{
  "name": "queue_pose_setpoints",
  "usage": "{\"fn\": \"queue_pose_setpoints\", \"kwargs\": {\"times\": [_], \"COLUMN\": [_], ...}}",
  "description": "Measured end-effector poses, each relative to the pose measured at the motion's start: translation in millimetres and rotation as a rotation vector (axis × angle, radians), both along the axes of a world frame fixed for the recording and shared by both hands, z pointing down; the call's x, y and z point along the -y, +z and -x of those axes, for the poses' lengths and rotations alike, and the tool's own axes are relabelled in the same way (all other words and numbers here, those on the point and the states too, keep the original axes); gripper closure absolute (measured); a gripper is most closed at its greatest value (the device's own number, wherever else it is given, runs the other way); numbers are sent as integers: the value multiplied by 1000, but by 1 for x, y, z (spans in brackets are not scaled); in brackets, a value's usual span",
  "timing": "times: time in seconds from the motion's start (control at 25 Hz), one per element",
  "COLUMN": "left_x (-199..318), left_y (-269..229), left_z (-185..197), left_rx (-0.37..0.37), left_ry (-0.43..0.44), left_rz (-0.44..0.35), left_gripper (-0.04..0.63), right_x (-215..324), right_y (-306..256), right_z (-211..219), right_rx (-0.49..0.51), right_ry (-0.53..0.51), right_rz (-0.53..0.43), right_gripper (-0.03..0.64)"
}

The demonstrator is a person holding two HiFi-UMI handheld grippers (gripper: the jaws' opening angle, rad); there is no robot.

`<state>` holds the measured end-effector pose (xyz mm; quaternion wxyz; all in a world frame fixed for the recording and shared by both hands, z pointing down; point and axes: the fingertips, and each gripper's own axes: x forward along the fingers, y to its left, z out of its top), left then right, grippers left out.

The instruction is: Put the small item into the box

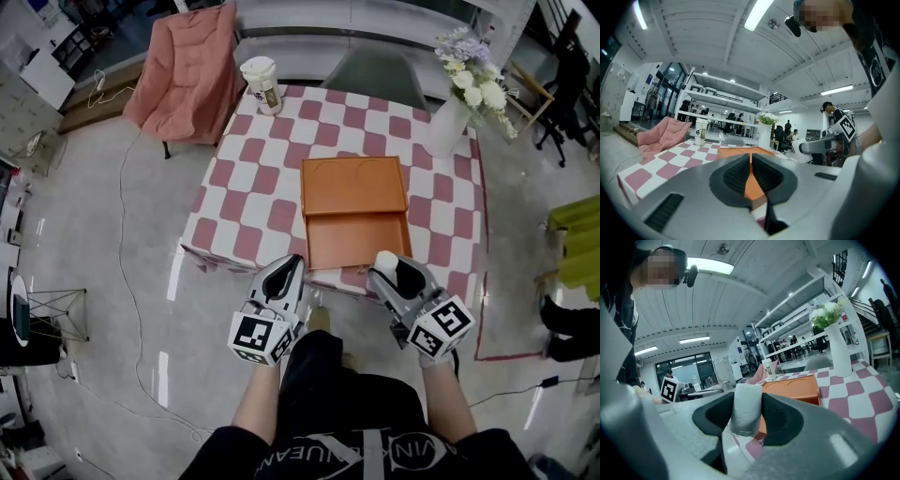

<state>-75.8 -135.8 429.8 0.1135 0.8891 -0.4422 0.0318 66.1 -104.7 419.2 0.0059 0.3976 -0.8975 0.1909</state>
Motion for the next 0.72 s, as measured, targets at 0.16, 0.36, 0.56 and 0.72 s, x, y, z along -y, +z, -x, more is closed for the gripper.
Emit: {"fn": "queue_pose_setpoints", "kwargs": {"times": [0.16, 0.36, 0.56, 0.72], "left_x": [19, 38, 55, 63], "left_y": [3, 11, 17, 19], "left_z": [-2, -4, -1, 0], "left_rx": [27, 45, 43, 41], "left_ry": [48, 97, 127, 157], "left_rz": [0, 5, 18, 21], "left_gripper": [574, 575, 575, 575], "right_x": [18, 36, 48, 55], "right_y": [3, 11, 21, 25], "right_z": [8, 18, 23, 32], "right_rx": [-26, -62, -126, -218], "right_ry": [1, 5, 27, 10], "right_rz": [14, 40, 75, 82], "right_gripper": [434, 434, 434, 434]}}
